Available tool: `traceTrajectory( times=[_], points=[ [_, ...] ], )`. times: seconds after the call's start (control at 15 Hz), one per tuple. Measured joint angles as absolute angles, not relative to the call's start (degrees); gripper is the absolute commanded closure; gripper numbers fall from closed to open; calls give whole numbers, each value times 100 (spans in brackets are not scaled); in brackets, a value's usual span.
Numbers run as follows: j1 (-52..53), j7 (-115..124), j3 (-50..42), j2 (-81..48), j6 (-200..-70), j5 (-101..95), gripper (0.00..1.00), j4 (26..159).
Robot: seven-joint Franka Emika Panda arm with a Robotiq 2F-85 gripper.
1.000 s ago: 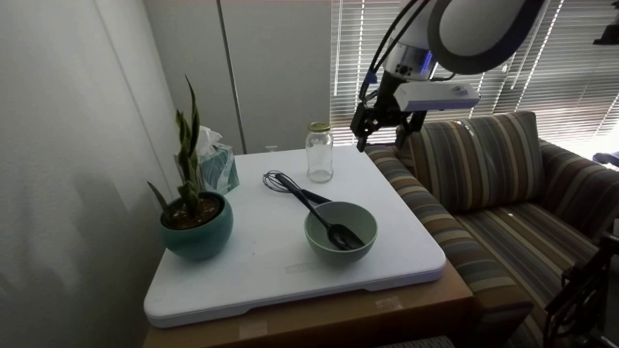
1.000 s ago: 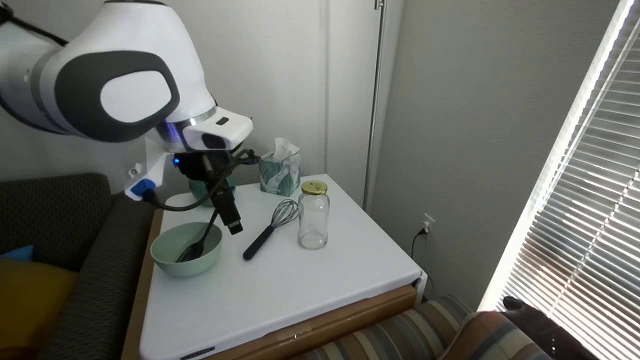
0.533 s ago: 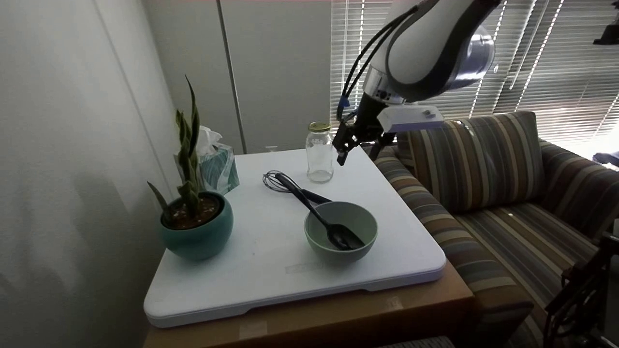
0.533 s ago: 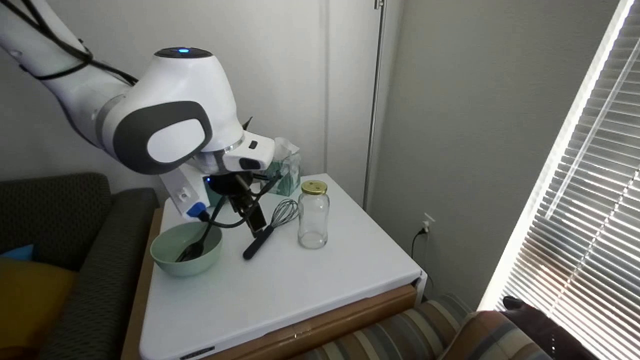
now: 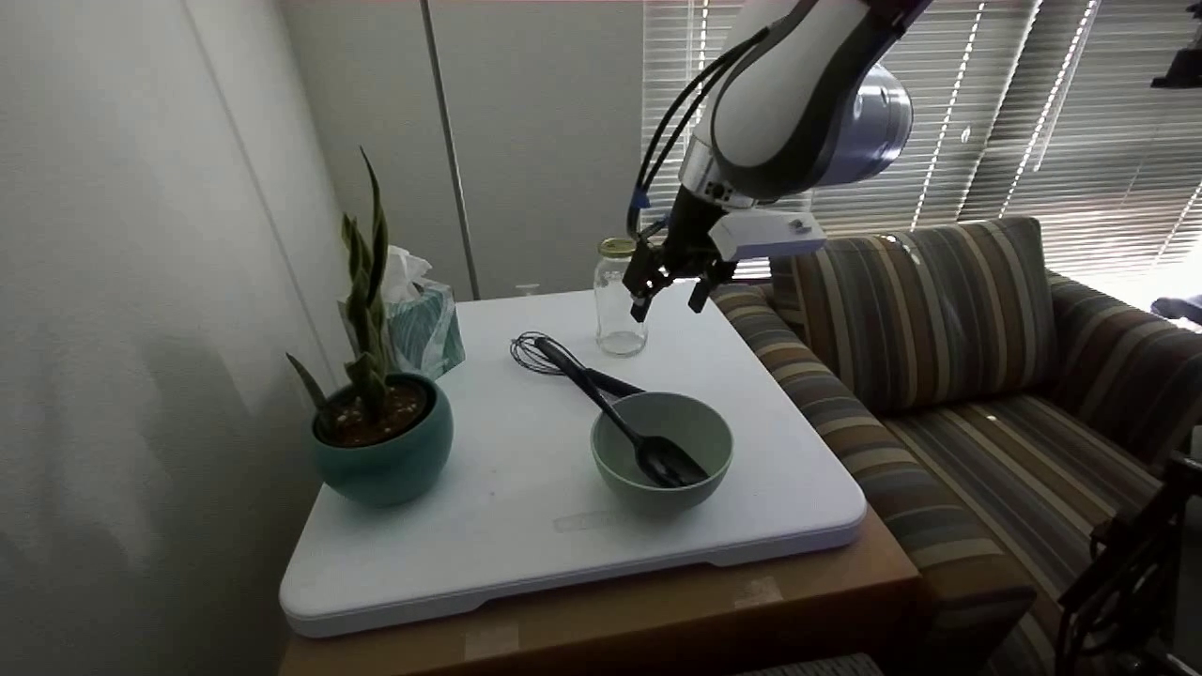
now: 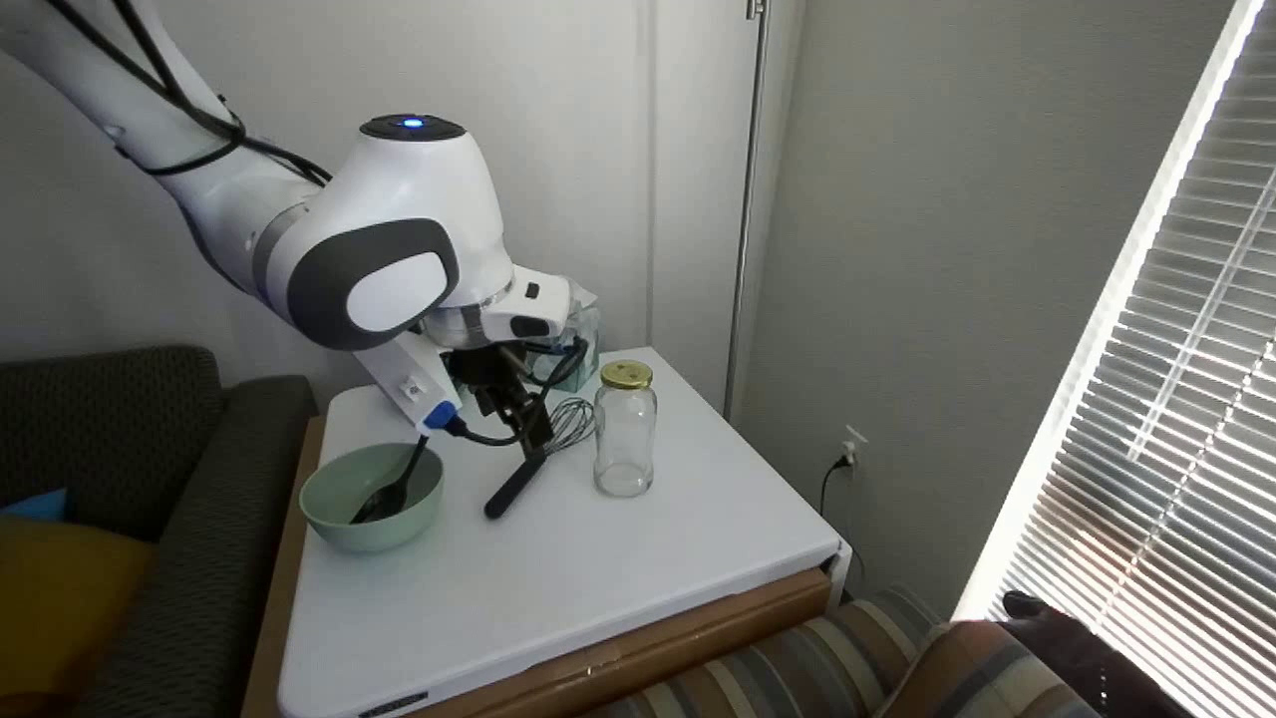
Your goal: Move the whisking spoon to the right of the table
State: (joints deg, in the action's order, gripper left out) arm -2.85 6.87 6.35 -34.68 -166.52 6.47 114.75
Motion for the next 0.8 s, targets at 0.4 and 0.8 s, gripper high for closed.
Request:
traceTrajectory(
  times=[0.4, 0.8],
  points=[
    [163, 675, 311, -3803, -16551, 369, 0, 11322],
    [764, 648, -78, -4232, -16265, -348, 0, 10723]
  ],
)
